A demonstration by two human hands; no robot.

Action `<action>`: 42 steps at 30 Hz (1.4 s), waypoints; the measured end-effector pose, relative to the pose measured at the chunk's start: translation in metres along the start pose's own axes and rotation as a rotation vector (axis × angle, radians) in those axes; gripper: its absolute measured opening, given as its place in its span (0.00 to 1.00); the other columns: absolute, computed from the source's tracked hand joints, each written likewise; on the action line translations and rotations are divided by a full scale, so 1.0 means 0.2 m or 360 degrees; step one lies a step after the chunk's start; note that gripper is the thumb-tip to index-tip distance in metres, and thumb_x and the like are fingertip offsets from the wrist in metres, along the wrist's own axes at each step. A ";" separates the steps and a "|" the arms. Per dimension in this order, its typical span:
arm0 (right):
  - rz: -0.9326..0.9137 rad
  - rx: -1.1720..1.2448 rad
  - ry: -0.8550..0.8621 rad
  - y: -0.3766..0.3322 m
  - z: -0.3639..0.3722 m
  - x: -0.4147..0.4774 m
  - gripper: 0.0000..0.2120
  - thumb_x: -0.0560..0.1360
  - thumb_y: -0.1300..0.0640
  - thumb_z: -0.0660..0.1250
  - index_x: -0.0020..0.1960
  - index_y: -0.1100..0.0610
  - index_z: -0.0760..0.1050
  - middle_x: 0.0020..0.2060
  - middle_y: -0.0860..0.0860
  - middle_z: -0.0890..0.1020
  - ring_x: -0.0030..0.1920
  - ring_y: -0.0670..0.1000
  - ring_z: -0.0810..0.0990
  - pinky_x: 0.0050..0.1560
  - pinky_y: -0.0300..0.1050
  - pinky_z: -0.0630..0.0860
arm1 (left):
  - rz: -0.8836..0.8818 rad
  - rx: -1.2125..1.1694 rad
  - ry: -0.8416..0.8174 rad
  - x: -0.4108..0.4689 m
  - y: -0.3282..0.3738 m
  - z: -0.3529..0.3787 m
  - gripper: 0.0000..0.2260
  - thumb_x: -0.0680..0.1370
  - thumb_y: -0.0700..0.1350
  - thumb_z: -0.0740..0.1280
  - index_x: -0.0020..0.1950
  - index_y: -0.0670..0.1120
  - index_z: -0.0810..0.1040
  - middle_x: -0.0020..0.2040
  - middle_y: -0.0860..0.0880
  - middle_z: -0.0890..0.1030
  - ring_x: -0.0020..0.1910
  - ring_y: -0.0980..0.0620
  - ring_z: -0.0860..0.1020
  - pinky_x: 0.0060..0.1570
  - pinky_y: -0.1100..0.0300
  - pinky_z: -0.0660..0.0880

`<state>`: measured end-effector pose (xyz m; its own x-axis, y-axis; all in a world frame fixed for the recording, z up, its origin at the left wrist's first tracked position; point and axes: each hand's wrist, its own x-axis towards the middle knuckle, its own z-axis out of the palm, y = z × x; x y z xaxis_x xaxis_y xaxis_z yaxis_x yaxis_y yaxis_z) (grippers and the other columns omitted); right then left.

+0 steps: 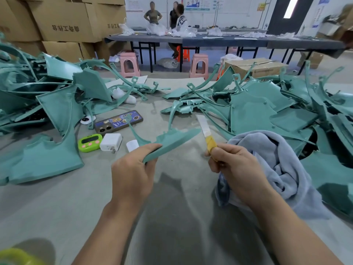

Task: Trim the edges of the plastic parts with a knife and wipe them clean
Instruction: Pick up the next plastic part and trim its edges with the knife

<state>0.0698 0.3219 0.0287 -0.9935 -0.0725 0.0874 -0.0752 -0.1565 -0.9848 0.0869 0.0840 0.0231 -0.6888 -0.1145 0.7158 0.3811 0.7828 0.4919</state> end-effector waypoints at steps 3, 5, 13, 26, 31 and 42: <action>0.0091 -0.0220 0.0255 0.03 0.01 0.01 0.13 0.80 0.64 0.66 0.39 0.59 0.85 0.27 0.56 0.77 0.29 0.48 0.71 0.29 0.34 0.68 | 0.0037 -0.0021 0.0130 0.00 0.05 0.00 0.09 0.73 0.40 0.73 0.51 0.48 0.87 0.43 0.54 0.87 0.45 0.54 0.79 0.40 0.73 0.69; 0.0014 -0.0207 0.0308 0.03 0.02 0.00 0.14 0.80 0.64 0.66 0.40 0.59 0.85 0.27 0.56 0.78 0.29 0.48 0.73 0.30 0.34 0.70 | 0.0003 -0.0144 0.0183 0.00 0.08 0.00 0.10 0.73 0.41 0.75 0.52 0.50 0.87 0.44 0.60 0.84 0.43 0.56 0.80 0.40 0.70 0.73; -0.0271 0.0146 0.0274 -0.04 0.04 -0.04 0.10 0.77 0.58 0.66 0.41 0.57 0.84 0.30 0.57 0.77 0.33 0.51 0.73 0.37 0.37 0.72 | -0.0101 -0.0336 -0.0075 -0.03 0.13 0.05 0.06 0.73 0.48 0.73 0.49 0.53 0.84 0.41 0.63 0.82 0.42 0.65 0.79 0.43 0.78 0.67; -0.0483 -0.0811 0.0001 0.03 0.17 -0.12 0.10 0.77 0.52 0.67 0.39 0.54 0.80 0.29 0.51 0.80 0.30 0.51 0.74 0.34 0.48 0.73 | -0.0172 -0.0297 -0.0271 -0.02 0.06 0.20 0.02 0.83 0.51 0.62 0.50 0.56 0.73 0.35 0.60 0.76 0.38 0.58 0.73 0.37 0.75 0.67; -0.0230 -0.1330 0.0650 0.04 0.12 -0.07 0.17 0.80 0.52 0.65 0.33 0.55 0.76 0.27 0.47 0.79 0.30 0.47 0.75 0.33 0.40 0.67 | -0.0130 -0.0364 -0.0128 -0.01 0.08 0.19 0.03 0.81 0.49 0.64 0.54 0.55 0.72 0.39 0.57 0.78 0.41 0.52 0.74 0.36 0.67 0.64; -0.0303 -0.1199 0.0423 0.03 0.16 -0.09 0.14 0.79 0.52 0.66 0.36 0.54 0.77 0.29 0.48 0.80 0.33 0.48 0.77 0.37 0.46 0.72 | -0.0114 -0.0354 -0.0148 -0.01 0.07 0.19 0.05 0.81 0.50 0.65 0.55 0.55 0.71 0.49 0.55 0.78 0.43 0.52 0.74 0.37 0.70 0.65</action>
<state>0.0909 0.2901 0.0253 -0.9379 0.1388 0.3180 -0.1877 0.5679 -0.8014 0.0703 0.1196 0.0096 -0.7688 -0.0998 0.6317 0.4485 0.6198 0.6439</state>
